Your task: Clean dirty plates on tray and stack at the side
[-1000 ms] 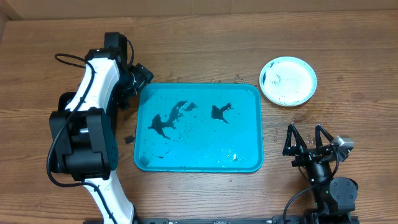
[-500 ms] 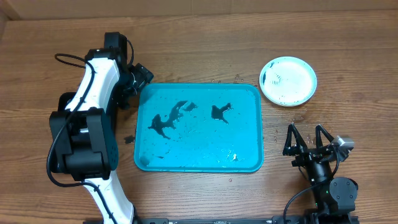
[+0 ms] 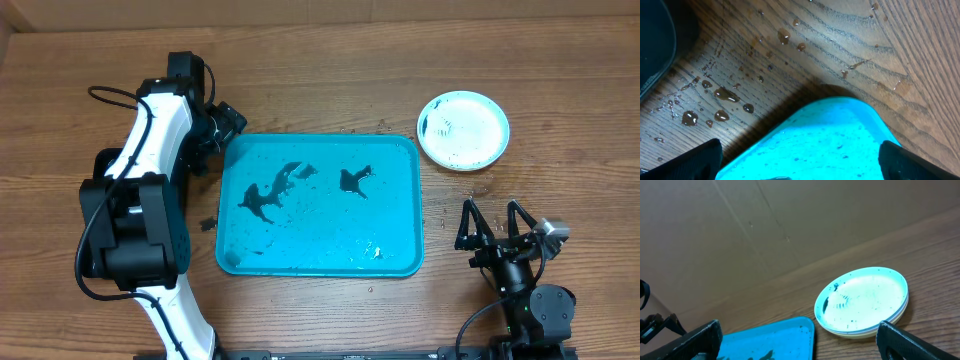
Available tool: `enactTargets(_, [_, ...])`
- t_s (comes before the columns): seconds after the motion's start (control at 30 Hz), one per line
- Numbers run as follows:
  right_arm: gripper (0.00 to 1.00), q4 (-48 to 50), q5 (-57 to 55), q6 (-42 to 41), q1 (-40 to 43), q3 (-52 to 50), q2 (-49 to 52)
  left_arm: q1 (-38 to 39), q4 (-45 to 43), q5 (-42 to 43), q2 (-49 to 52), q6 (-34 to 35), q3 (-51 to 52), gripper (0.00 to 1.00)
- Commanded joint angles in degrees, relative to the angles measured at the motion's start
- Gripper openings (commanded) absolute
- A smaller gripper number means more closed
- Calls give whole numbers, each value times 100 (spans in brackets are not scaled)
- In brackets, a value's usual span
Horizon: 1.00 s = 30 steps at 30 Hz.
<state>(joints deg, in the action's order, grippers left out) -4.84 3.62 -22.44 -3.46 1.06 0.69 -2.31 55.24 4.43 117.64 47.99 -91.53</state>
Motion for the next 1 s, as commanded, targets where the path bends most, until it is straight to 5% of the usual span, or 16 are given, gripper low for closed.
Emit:
enactTargets(0.0, [100,22,-57,37,-33,-59,-52,-31,72,-59,-120,-122,31,100])
enactTargets(0.17, [100,20,-57,37,-33,-59,-52,-28,157,-208,-120,-798,31,100])
enactTargets(0.33, [100,22,-57,37,-33,-59,-52,262,267,-229,-168,-3051,31,100])
enactTargets(0.5, [100,20,-57,37,-33,-59,-52,741,310,-236,-457,-4225,59,100])
enactTargets(0.97, [100,20,-57,39,-33,-59,-52,1019,-826,-361,-2238,-4376,1534,100])
